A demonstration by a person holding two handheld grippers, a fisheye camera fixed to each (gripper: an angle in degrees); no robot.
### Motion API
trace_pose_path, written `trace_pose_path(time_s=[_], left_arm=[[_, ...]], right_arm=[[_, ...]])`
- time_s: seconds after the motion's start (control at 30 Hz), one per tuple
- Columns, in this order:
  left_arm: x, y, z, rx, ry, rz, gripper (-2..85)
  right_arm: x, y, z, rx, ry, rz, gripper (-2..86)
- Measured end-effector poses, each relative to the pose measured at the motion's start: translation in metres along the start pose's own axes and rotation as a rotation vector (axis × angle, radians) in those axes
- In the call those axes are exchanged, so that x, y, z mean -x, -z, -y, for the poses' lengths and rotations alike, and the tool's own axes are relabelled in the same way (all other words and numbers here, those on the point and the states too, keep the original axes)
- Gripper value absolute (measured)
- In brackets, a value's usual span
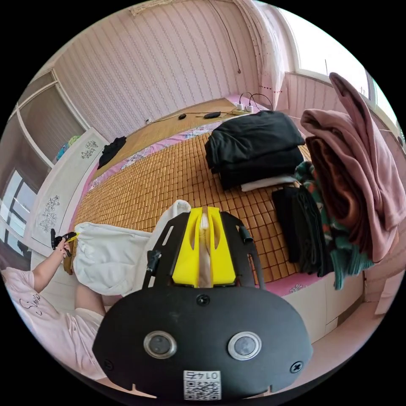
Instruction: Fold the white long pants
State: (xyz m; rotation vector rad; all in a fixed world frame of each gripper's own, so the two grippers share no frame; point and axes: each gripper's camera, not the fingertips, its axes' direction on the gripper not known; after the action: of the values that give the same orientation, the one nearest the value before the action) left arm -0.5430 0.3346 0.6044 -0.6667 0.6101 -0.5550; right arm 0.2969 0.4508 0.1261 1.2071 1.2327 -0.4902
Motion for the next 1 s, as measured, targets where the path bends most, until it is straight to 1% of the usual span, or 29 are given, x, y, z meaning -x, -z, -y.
trace_pose_path(time_s=[0.03, 0.1, 0.17, 0.23, 0.27, 0.33, 0.37, 0.4, 0.47, 0.5, 0.6, 0.67, 0.7, 0.73, 0.77, 0.83, 0.87, 0.93, 1.0], left_arm=[[0.0, 0.007, 0.002, -0.018, -0.005, -0.012, 4.3], [-0.007, 0.038, 0.016, -0.06, -0.081, 0.008, 4.5], [-0.009, 0.053, 0.031, -0.044, -0.124, 0.046, 5.6], [-0.001, 0.059, 0.043, -0.023, -0.08, 0.048, 7.8], [0.008, 0.057, 0.047, 0.002, -0.026, 0.041, 9.2], [0.017, 0.058, 0.045, 0.01, 0.024, 0.036, 10.5], [0.016, 0.061, 0.036, -0.026, 0.0, 0.011, 10.7], [0.01, 0.061, 0.025, -0.038, -0.07, -0.008, 10.8], [-0.002, 0.055, 0.001, -0.002, -0.182, -0.02, 11.1], [-0.012, 0.05, -0.019, 0.021, -0.268, -0.048, 11.2], [-0.036, 0.036, -0.071, 0.097, -0.42, -0.096, 11.3], [-0.048, 0.025, -0.103, 0.138, -0.471, -0.078, 11.2], [-0.053, 0.015, -0.122, 0.161, -0.492, -0.052, 11.0], [-0.055, 0.008, -0.13, 0.169, -0.507, -0.037, 11.0], [-0.056, -0.007, -0.144, 0.19, -0.521, 0.017, 10.7], [-0.053, -0.03, -0.157, 0.229, -0.521, 0.082, 10.3], [-0.051, -0.035, -0.16, 0.209, -0.526, 0.096, 9.8], [-0.051, -0.036, -0.16, 0.198, -0.531, 0.118, 9.0], [-0.049, -0.036, -0.16, 0.205, -0.545, 0.125, 8.4]], right_arm=[[0.001, 0.002, 0.009, -0.018, 0.001, 0.016, 2.4], [0.01, -0.008, 0.05, -0.041, 0.021, 0.035, 3.4], [0.021, -0.036, 0.083, 0.024, 0.043, -0.028, 5.0], [0.029, -0.065, 0.107, 0.071, 0.027, -0.119, 6.5], [0.032, -0.081, 0.116, 0.097, -0.03, -0.178, 6.9], [0.046, -0.096, 0.118, 0.097, -0.035, -0.15, 7.1], [0.062, -0.104, 0.114, 0.087, -0.004, -0.114, 7.5], [0.081, -0.114, 0.106, 0.082, 0.037, -0.088, 8.1], [0.111, -0.138, 0.092, 0.109, 0.1, -0.044, 8.7], [0.132, -0.16, 0.085, 0.161, 0.15, -0.004, 9.1], [0.178, -0.221, 0.077, 0.32, 0.229, 0.061, 9.8], [0.194, -0.255, 0.072, 0.382, 0.223, 0.036, 10.3], [0.203, -0.284, 0.063, 0.496, 0.253, 0.003, 10.1], [0.207, -0.295, 0.058, 0.538, 0.272, -0.059, 9.9], [0.219, -0.288, 0.056, 0.46, 0.341, -0.106, 7.1], [0.228, -0.287, 0.056, 0.51, 0.391, -0.139, 3.8], [0.228, -0.273, 0.054, 0.485, 0.433, -0.139, 2.5], [0.217, -0.237, 0.05, 0.414, 0.43, -0.103, 1.7], [0.189, -0.151, 0.022, 0.232, 0.365, 0.05, 1.3]])
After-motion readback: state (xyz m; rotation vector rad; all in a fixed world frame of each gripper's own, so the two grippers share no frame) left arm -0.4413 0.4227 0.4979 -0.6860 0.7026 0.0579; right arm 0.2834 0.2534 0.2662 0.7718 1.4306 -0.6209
